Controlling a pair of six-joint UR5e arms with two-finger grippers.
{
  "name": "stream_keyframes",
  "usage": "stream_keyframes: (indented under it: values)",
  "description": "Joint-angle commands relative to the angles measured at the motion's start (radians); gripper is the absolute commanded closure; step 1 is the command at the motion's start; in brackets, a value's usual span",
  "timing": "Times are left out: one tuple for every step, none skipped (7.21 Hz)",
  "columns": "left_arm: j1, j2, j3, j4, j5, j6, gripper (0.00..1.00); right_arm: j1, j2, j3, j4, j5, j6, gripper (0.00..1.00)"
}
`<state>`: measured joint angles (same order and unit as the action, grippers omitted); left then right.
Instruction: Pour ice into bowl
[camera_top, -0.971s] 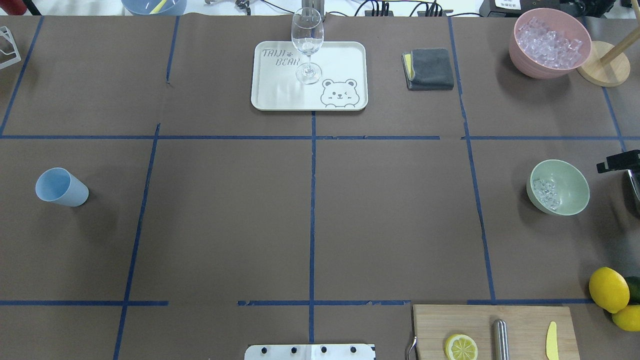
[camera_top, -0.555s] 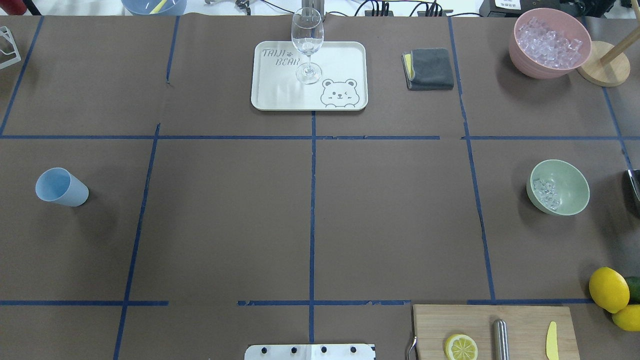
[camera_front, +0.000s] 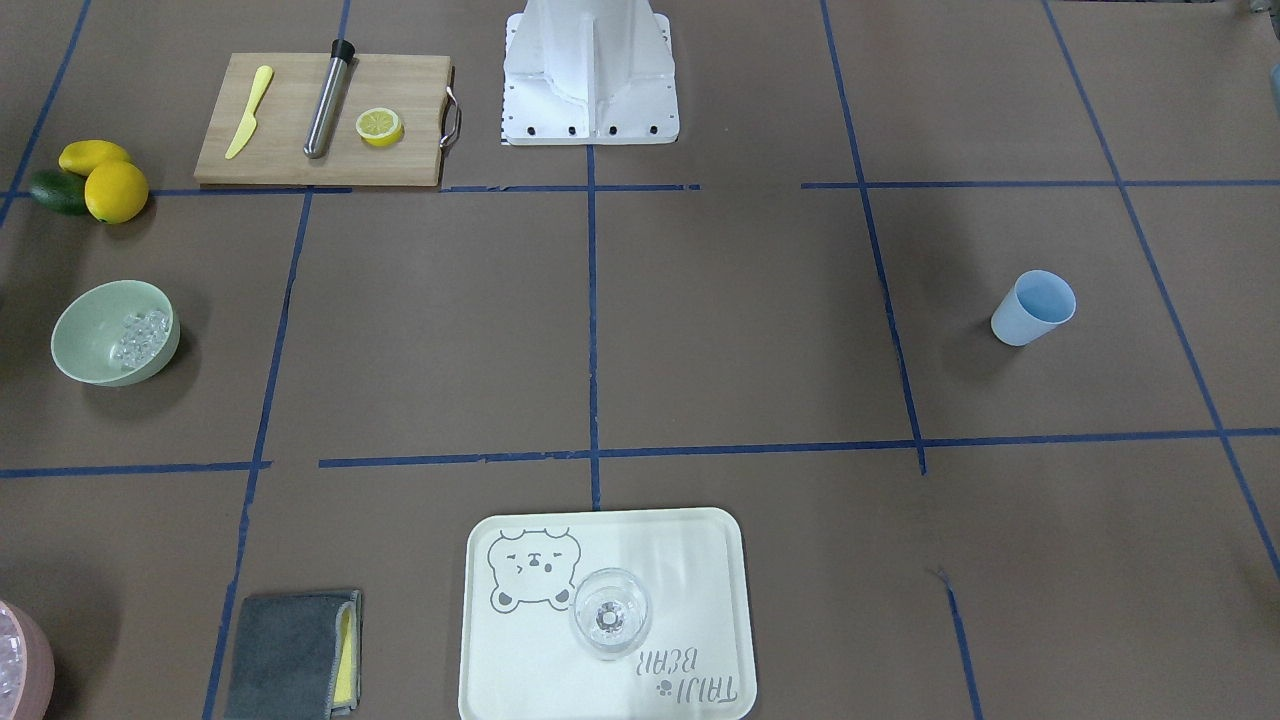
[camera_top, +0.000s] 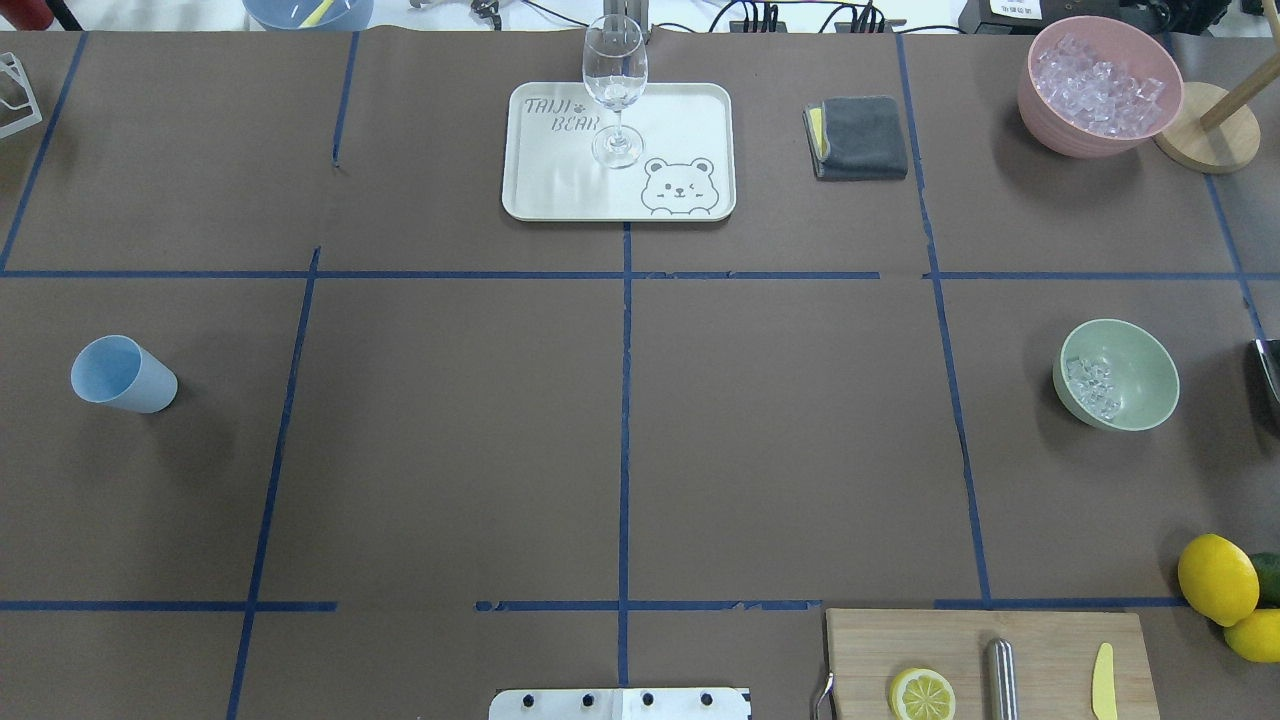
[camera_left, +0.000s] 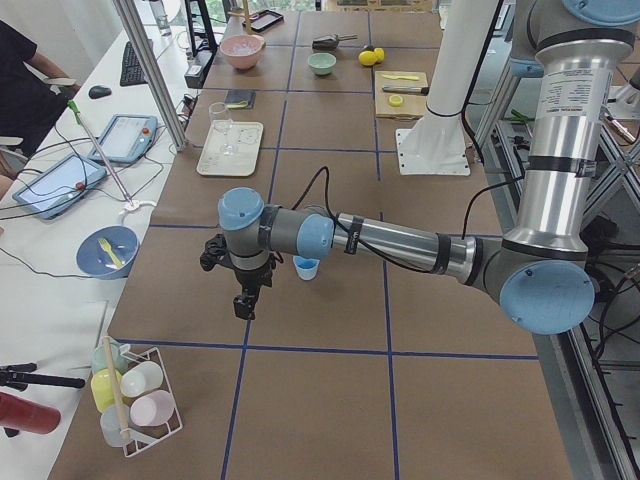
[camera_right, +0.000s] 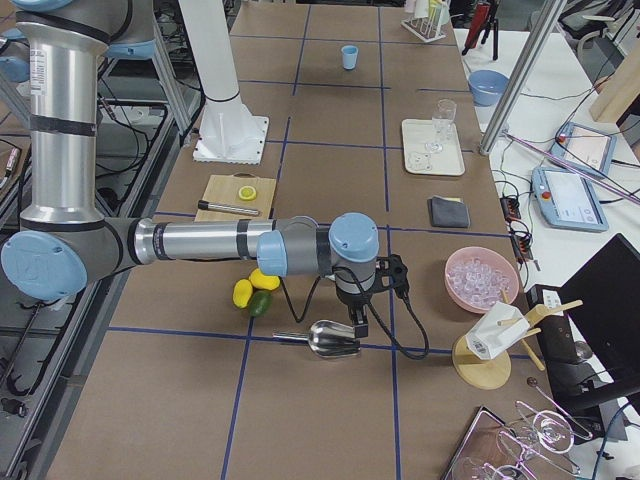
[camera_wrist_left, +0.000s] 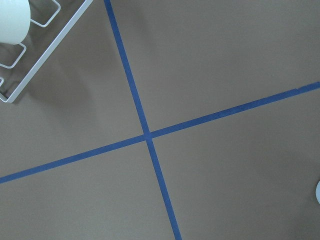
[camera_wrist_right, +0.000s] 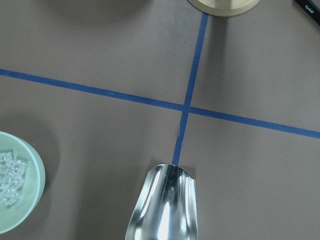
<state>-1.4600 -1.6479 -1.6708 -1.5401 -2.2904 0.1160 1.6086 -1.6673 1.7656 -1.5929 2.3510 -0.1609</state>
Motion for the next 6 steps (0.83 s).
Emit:
stream_keyframes:
  values:
    - [-0.002,0.003,0.003,0.0,-0.015,0.001,0.0,0.036,-0.005,0.031,-0.064,-0.001,-0.049,0.0]
    - [-0.025,0.006,0.002,0.003,-0.015,0.001,0.0,0.034,-0.008,0.02,-0.059,-0.005,-0.043,0.0]
    - [-0.067,0.008,0.005,0.014,-0.014,-0.001,0.0,0.022,-0.009,0.009,-0.058,-0.013,-0.035,0.0]
    - [-0.104,0.019,0.035,0.017,-0.053,-0.006,0.0,0.022,0.004,-0.003,-0.058,0.0,-0.034,0.0]
    - [-0.143,0.025,0.081,0.018,-0.102,-0.01,0.0,0.022,0.001,-0.009,-0.059,0.048,-0.032,0.0]
    - [-0.146,0.026,0.092,0.018,-0.106,-0.041,0.0,0.022,-0.005,-0.014,-0.059,0.079,-0.029,0.0]
